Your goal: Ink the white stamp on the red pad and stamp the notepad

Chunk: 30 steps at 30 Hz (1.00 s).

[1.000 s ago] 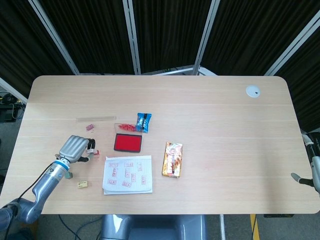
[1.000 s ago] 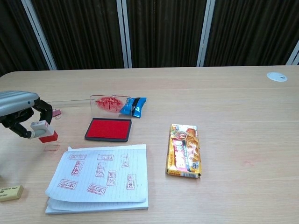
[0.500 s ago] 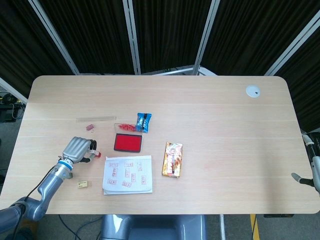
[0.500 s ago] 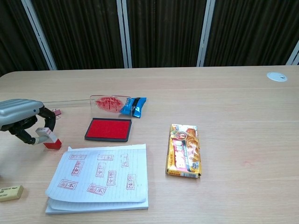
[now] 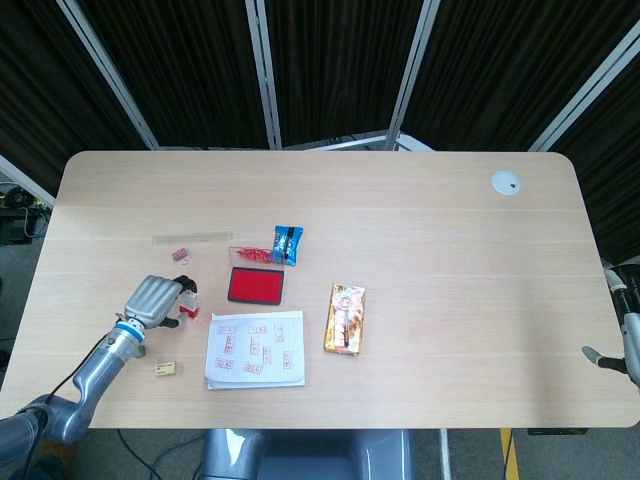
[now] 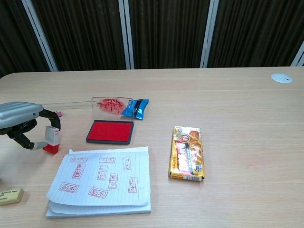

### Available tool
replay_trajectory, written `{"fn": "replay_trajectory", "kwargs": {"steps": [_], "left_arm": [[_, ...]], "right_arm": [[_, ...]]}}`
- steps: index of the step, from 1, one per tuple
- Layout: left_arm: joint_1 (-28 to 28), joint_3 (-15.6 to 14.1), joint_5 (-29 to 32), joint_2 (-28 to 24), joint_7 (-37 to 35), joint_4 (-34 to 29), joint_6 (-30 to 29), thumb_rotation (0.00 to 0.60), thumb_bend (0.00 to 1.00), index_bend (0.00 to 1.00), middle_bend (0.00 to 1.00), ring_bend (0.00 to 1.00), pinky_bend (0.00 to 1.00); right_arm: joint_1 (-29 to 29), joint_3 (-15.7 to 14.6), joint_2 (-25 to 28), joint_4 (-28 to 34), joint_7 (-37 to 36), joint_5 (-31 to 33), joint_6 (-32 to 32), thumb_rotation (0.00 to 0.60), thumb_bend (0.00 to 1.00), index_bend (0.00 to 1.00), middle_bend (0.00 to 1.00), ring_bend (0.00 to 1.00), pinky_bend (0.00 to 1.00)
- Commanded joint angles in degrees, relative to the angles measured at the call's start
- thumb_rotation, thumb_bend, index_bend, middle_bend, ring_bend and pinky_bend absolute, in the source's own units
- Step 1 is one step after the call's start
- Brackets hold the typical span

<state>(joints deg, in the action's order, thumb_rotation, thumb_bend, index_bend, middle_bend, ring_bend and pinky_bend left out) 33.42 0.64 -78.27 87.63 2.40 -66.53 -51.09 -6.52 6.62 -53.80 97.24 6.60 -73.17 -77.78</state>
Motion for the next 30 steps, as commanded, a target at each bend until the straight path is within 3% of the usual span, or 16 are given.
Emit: {"fn": "replay_trajectory", "kwargs": {"steps": [1,23,30], "left_arm": [[0.0,-0.07,-0.08,-0.33,0.21,-0.35,0.06,0.6,0.27,0.33,0.3,0.81,0.87],[-1.81,-1.48,-0.61,-5.16,2.01,-7.17,-1.46,0.6,0.27,0.33,0.31,0.81,0.87],[-2.95,-0.7,-1.58,-6.72,0.83,-9.01,-5.01,0.6,0.27,0.32,0.3,0.81,0.87]], "right_arm": [[0.01,-0.01,0.01,0.0,-0.01,-0.03,-0.03,0.6,0.0,0.0,0.0,0.0,0.0],[0.22,-0.1,0.38,0.59,-0.4,-0.74,-0.55,0.6,0.0,0.0,0.0,0.0,0.0],[0.42,-0.16,0.79,1.07,-0.99,-1.33,-0.96,0.6,0.0,0.0,0.0,0.0,0.0]]}}
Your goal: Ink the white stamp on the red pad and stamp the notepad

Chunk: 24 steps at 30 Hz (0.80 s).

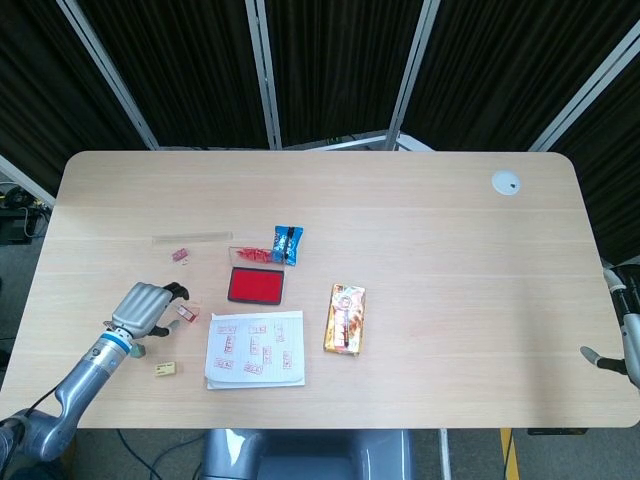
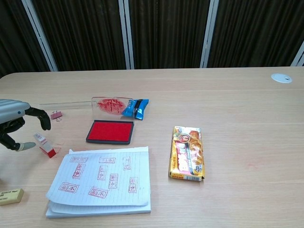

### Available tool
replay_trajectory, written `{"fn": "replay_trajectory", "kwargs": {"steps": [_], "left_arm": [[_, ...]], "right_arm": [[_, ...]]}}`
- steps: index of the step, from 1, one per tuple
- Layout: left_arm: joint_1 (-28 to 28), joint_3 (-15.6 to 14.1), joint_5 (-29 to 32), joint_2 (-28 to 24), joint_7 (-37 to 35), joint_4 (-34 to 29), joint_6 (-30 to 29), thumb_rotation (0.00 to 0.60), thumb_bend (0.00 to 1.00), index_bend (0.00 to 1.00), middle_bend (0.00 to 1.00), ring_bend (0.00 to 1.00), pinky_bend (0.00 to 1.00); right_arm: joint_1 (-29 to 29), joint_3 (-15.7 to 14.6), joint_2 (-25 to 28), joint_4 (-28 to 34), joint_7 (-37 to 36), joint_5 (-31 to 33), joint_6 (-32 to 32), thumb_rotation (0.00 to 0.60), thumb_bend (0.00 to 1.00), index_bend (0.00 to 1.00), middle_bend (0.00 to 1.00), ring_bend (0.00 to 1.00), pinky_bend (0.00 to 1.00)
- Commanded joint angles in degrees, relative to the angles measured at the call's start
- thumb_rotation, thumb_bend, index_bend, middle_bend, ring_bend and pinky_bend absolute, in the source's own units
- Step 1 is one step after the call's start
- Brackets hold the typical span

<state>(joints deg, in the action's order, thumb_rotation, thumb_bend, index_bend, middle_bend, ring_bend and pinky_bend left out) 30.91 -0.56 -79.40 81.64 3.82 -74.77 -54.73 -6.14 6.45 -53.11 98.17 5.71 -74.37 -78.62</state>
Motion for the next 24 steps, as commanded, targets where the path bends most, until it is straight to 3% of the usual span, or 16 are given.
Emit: {"fn": "replay_trajectory", "kwargs": {"steps": [1,5,8,10,13,14,16,24], "left_arm": [[-0.61,0.73,-0.61,-1.18,-0.77,-1.28,-2.09,0.6,0.27,0.32,0.29,0.81,0.87],[-1.94,1.7,-1.51,-4.13,-1.15,-5.0,-6.35,0.6,0.25,0.3,0.27,0.78,0.85],[-4.11,3.02,-3.1,-5.59,0.69,-7.42,-13.53,0.6,0.09,0.25,0.13,0.61,0.71],[-5.53,3.61,-3.15,-6.17,2.22,-9.13,-16.9,0.6,0.01,0.14,0.02,0.38,0.5],[-7.97,3.97,-2.26,-8.22,5.8,-14.39,-20.86,0.6,0.0,0.01,0.0,0.07,0.17],[-8.79,3.85,-2.06,-9.06,7.26,-16.35,-21.97,0.6,0.0,0.0,0.0,0.03,0.1],[-10.71,3.17,-1.38,-11.04,11.45,-21.01,-24.08,0.6,0.0,0.0,0.0,0.0,0.01],[-15.08,1.0,-1.32,-14.26,17.67,-29.23,-28.55,0.6,0.0,0.0,0.0,0.0,0.0]], "right_arm": [[0.09,0.0,0.17,0.26,-0.24,-0.23,-0.2,0.6,0.0,0.0,0.0,0.0,0.0],[0.29,-0.05,0.64,0.82,-1.02,-0.9,-0.62,0.6,0.0,0.0,0.0,0.0,0.0],[0.43,-0.12,1.03,1.37,-1.71,-1.63,-0.96,0.6,0.0,0.0,0.0,0.0,0.0],[0.53,-0.19,1.25,1.68,-2.08,-2.12,-1.21,0.6,0.0,0.0,0.0,0.0,0.0],[0.62,-0.33,1.59,2.21,-2.68,-2.97,-1.48,0.6,0.0,0.0,0.0,0.0,0.0],[0.64,-0.39,1.69,2.36,-2.87,-3.25,-1.56,0.6,0.0,0.0,0.0,0.0,0.0],[0.68,-0.49,1.87,2.56,-3.25,-3.88,-1.74,0.6,0.0,0.0,0.0,0.0,0.0],[1.03,-0.71,2.44,2.94,-4.47,-5.05,-2.46,0.6,0.0,0.0,0.0,0.0,0.0]]}}
